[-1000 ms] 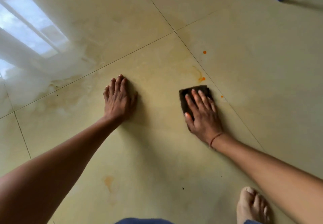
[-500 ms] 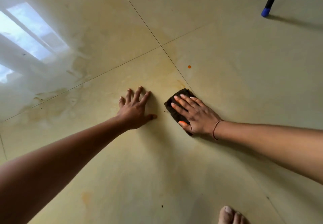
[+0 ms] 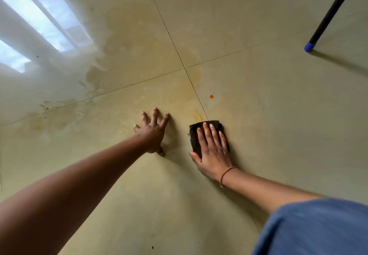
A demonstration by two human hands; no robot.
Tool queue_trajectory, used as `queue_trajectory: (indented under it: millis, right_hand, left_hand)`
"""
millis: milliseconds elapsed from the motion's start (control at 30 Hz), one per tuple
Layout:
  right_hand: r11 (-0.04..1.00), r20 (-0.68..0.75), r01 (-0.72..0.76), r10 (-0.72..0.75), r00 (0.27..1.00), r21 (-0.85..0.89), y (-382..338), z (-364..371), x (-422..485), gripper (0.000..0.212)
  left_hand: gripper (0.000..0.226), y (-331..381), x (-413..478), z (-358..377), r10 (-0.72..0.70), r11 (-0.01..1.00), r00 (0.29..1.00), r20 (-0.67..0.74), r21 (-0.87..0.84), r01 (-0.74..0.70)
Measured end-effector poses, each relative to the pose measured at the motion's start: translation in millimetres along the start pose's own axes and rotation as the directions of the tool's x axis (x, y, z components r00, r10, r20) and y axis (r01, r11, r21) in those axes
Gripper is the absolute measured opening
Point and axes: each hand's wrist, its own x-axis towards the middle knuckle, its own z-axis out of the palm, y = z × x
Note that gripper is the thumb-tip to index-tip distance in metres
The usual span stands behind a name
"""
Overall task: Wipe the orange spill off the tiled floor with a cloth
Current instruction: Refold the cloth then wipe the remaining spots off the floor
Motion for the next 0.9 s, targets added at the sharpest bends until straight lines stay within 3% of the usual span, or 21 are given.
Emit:
queue_trajectory:
  millis: [167,233,300,333,400,500,633,700,767,833,900]
  right_hand:
    - [0.983,-0.124,-0.169,0.176,0.976,0.064,-25,-2,44,0.077]
    - [0.984,-0.128,-0.146,0.158,0.979,0.098,-24,9,23,0.074]
    - [0.989,0.001,-0.086,0.086,0.996,0.123,-17,19,-18,0.073]
    - [0.995,-0.009,-0.054,0.055,0.998,0.089,-10,21,-20,0.072]
    - [0.995,-0.037,-0.073,0.076,0.996,0.068,-7,8,15,0.071]
    - [0.986,-0.18,-0.136,0.151,0.972,0.095,-4,-17,94,0.07]
    - [0.99,-0.178,0.137,-0.13,0.975,0.027,10,15,0,0.067]
    - [0.984,-0.238,0.175,-0.161,0.958,0.042,46,12,-6,0.068]
    - [0.995,-0.288,-0.03,0.057,0.956,0.097,70,-5,54,0.066]
    - [0.948,-0.315,-0.261,0.308,0.898,0.183,62,-37,132,0.066]
    - [0.969,-0.346,-0.196,0.237,0.908,0.15,24,-29,151,0.067]
  left_hand:
    - [0.133,13,0,-4,-0.089,0.996,0.996,0.018,0.003,0.089]
    - [0.133,14,-1,-4,-0.103,0.994,0.995,0.014,-0.023,0.103]
    - [0.132,15,-1,-7,-0.095,0.993,0.995,-0.014,-0.079,0.094]
    - [0.132,18,0,-8,-0.073,0.995,0.996,-0.047,-0.078,0.069]
    - [0.135,20,7,-12,-0.019,1.0,0.991,-0.136,-0.02,0.016]
    - [0.144,17,28,-24,-0.021,0.997,0.981,-0.195,-0.078,0.006]
    - [0.149,6,42,-39,-0.027,0.99,0.985,-0.169,-0.14,0.003]
    - [0.15,4,48,-41,-0.016,0.989,0.99,-0.142,-0.148,-0.006]
    - [0.151,2,53,-40,-0.011,0.989,0.99,-0.139,-0.149,-0.01]
    - [0.151,1,55,-36,-0.008,0.987,0.99,-0.144,-0.158,-0.015]
    - [0.149,0,58,-34,0.007,0.987,0.987,-0.158,-0.159,-0.032]
